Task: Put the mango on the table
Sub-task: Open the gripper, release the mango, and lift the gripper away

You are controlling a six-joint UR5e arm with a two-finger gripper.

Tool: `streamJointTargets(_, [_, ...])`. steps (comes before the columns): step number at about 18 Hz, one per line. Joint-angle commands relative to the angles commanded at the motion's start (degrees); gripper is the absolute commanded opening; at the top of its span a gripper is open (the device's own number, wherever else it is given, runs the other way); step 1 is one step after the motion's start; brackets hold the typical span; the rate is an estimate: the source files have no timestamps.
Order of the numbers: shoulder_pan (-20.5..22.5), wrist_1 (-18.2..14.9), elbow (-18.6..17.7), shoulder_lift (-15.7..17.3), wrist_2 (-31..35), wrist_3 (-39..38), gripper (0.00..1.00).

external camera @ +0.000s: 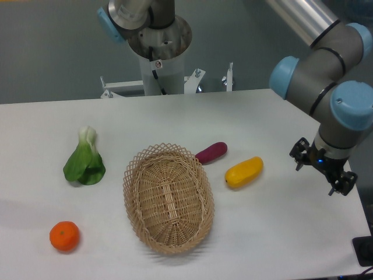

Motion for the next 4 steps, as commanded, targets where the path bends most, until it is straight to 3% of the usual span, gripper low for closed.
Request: streamJointTargets(4, [0.35, -0.09, 0.18, -0.27, 0.09, 0.00, 1.00])
